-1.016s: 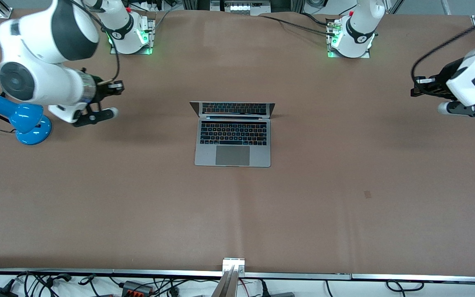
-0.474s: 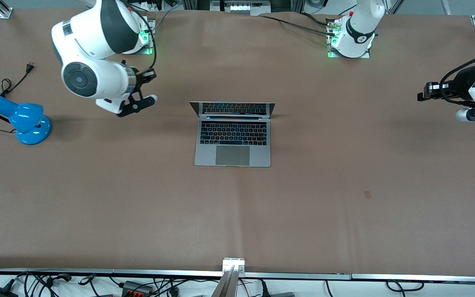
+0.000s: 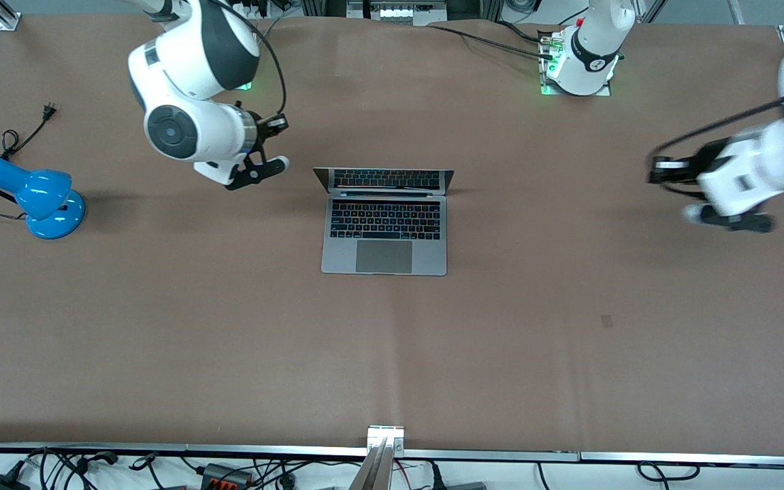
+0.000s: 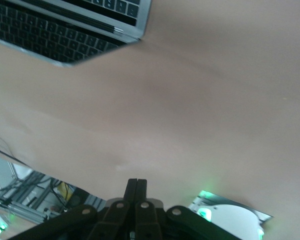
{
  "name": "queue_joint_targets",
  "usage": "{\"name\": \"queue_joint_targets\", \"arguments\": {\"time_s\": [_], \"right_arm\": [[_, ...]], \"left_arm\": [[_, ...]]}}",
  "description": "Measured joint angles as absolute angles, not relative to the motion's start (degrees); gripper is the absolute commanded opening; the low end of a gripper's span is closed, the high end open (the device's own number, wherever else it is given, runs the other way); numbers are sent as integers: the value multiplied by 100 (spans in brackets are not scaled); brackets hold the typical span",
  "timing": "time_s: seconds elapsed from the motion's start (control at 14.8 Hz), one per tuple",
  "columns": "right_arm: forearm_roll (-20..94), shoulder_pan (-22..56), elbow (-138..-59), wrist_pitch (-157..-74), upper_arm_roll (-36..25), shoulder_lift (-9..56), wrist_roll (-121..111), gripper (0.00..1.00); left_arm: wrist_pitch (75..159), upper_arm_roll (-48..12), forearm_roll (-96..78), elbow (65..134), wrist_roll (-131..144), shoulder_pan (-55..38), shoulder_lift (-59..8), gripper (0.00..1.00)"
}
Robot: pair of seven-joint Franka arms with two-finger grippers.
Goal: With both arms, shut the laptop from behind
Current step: 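Move the right gripper toward the laptop while the left gripper approaches it, then position both grippers behind the laptop screen's back edge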
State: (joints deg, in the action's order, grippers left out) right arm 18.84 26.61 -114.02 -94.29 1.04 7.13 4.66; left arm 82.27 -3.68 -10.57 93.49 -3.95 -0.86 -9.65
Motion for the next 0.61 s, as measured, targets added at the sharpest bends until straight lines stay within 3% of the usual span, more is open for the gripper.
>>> {"name": "queue_joint_targets", "arguments": {"time_s": [0.34, 0.61], "right_arm": [[1997, 3010, -11408, -9774, 104, 906, 869, 0], [2018, 3225, -11410, -10014, 105, 1043, 1144, 0]], "left_arm": [[9012, -906, -1833, 10346, -379, -101, -1019, 0], [9996, -1744, -2359, 11438, -301, -104, -824, 0]]}}
